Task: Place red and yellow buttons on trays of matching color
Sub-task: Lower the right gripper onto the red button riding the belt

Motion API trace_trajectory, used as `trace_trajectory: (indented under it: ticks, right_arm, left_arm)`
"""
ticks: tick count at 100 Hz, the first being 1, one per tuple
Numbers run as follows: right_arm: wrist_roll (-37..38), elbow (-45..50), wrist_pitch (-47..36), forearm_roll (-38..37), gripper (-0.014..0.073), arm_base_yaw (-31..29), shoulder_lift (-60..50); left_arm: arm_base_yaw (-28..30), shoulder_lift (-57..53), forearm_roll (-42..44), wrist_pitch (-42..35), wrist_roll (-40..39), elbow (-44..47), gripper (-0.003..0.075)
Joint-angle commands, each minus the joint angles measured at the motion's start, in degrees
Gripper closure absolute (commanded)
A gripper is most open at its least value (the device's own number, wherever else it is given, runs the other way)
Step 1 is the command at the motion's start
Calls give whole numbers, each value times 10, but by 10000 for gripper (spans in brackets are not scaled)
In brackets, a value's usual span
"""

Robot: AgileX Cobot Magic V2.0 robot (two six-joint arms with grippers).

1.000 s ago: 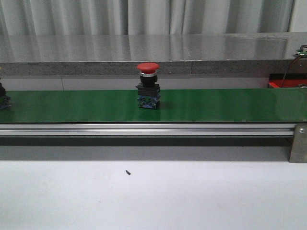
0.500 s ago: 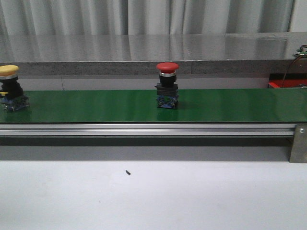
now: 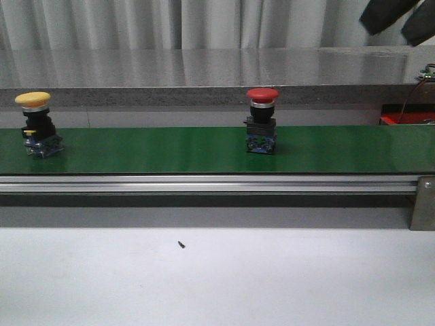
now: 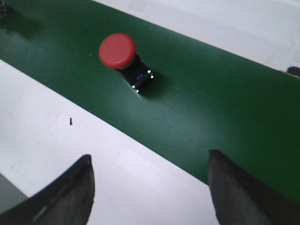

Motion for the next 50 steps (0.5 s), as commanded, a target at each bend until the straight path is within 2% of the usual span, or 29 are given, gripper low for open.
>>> trace_trajectory:
  ticks: [1, 28, 50]
  right_arm:
    - [3, -42, -20, -12, 78, 25, 23]
    - [7, -111, -37, -45, 78, 77, 130]
    - [8, -155, -39, -57, 78, 86, 182]
  left_arm:
    - [-3, -12, -18, -30, 1, -16, 740]
    - [-3, -12, -18, -30, 1, -16, 740]
    - [-3, -12, -18, -30, 1, -16, 739]
